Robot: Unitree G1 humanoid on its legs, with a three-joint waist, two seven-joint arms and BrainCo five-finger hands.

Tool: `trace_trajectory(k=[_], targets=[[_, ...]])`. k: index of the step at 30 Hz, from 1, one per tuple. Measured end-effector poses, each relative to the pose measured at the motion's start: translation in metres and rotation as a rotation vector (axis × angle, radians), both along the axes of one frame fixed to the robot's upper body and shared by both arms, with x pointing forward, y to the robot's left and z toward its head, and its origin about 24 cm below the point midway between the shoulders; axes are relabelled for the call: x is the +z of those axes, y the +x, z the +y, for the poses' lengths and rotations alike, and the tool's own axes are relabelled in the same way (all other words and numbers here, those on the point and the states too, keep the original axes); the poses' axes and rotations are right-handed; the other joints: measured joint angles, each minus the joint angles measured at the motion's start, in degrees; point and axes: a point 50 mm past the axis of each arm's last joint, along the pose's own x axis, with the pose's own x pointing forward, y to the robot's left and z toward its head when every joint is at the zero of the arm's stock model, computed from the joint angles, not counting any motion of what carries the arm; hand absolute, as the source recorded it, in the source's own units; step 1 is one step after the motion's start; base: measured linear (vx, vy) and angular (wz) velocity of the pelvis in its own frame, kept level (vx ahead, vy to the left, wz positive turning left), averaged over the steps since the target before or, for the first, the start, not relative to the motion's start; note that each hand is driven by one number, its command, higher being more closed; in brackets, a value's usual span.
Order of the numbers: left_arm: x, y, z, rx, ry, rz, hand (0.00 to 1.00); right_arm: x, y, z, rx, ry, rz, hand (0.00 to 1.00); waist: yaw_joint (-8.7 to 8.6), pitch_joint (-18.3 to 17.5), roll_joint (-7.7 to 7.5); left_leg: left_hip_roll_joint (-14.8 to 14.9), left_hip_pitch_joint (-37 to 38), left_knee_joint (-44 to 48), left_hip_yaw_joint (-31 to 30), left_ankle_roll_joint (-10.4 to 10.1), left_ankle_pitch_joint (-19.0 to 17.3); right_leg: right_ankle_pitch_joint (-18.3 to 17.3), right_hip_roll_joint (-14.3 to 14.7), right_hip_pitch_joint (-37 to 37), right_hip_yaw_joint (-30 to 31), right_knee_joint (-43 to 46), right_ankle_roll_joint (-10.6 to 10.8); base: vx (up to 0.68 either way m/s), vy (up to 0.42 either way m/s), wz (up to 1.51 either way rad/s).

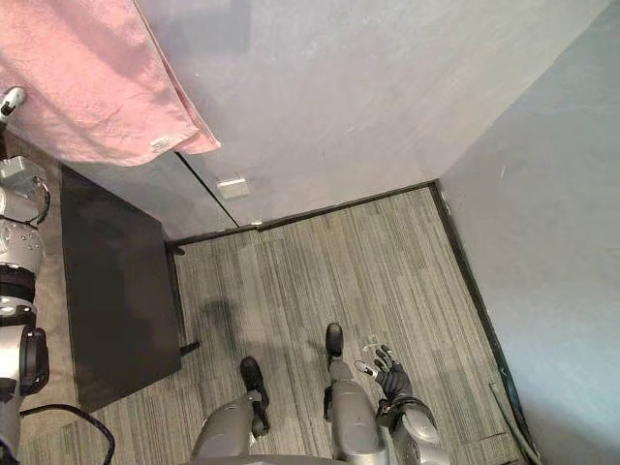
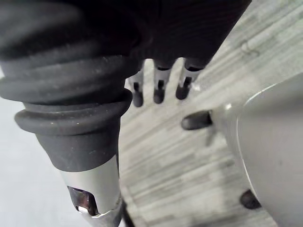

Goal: Organize washtable

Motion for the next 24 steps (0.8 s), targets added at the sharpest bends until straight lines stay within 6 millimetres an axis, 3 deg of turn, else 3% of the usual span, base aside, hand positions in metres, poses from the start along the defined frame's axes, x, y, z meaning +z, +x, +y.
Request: trace_trajectory(k=[10, 14, 15, 17, 18, 19, 20, 21, 24], targets=[[-0.009, 0.007, -0.009, -0.025, 0.003, 0.04, 0.0, 0.001, 0.001, 0.0, -0.001, -0.003, -0.01, 0.0, 0.05, 0.13, -0.17, -0.02, 0.01, -0.01, 0.0, 0.0, 0.0, 0.0, -0.04, 0.03, -0.04, 0.0, 0.01, 0.0, 0.0, 0.0], [-0.022, 0.016, -0.022, -0.06, 0.126, 0.176, 0.0, 0.023, 0.02, 0.008, 0.005, 0.056, -0.143, 0.0, 0.0, 0.16, -0.19, 0.01, 0.8, -0.08, 0.78, -0.01, -0.02, 0.12, 0.02, 0.38, 0.62, 0.0, 0.04, -0.01, 0.001, -0.08], [-0.022, 0.016, -0.022, -0.061, 0.135, 0.184, 1.0, 0.028, 0.024, 0.011, 0.01, 0.071, -0.169, 0.0, -0.03, 0.2, -0.22, 0.02, 0.85, -0.08, 0.88, -0.01, -0.02, 0.15, 0.03, 0.37, 0.71, 0.0, 0.03, -0.01, 0.0, -0.05], [-0.019, 0.019, -0.026, -0.069, 0.149, 0.185, 1.0, 0.046, 0.035, 0.014, 0.022, 0.092, -0.259, 0.0, 0.09, 0.53, -0.28, 0.06, 0.87, -0.08, 0.95, -0.01, -0.02, 0.28, 0.01, 0.35, 0.77, 0.0, 0.02, 0.0, 0.0, -0.02], [-0.014, 0.022, -0.03, -0.078, 0.165, 0.184, 1.0, 0.071, 0.047, 0.018, 0.072, 0.108, -0.378, 0.0, 0.27, 1.06, -0.47, 0.1, 0.89, -0.06, 1.01, 0.0, -0.01, 0.43, -0.06, 0.35, 0.86, 0.0, 0.04, -0.02, 0.006, -0.05], [-0.005, 0.03, -0.041, -0.111, 0.222, 0.195, 1.0, 0.149, 0.087, 0.023, 0.203, 0.187, -0.724, 0.0, 0.26, 1.63, -1.43, 0.03, 0.93, 0.11, 1.15, 0.01, 0.0, 0.83, -0.27, 0.33, 1.09, 0.0, 0.16, -0.02, 0.01, -0.05], [-0.001, 0.034, -0.046, -0.131, 0.243, 0.2, 1.0, 0.174, 0.1, 0.022, 0.227, 0.224, -0.816, 0.0, 0.41, 1.71, -1.58, -0.02, 0.91, 0.17, 1.27, 0.01, 0.01, 0.92, -0.32, 0.31, 1.15, 0.0, 0.22, -0.01, 0.013, -0.04], [0.002, 0.035, -0.049, -0.142, 0.259, 0.202, 1.0, 0.193, 0.109, 0.021, 0.256, 0.24, -0.884, 0.0, 0.43, 1.71, -1.58, -0.02, 0.96, 0.2, 1.36, 0.0, 0.01, 0.92, -0.31, 0.31, 1.2, 0.0, 0.23, 0.0, 0.01, -0.03], [0.006, 0.036, -0.051, -0.154, 0.265, 0.193, 1.0, 0.212, 0.117, 0.02, 0.292, 0.242, -0.947, 0.0, 0.61, 1.71, -1.58, -0.02, 0.9, 0.15, 1.34, -0.01, 0.01, 0.92, -0.2, 0.3, 1.03, 0.0, 0.23, 0.01, 0.003, 0.01]])
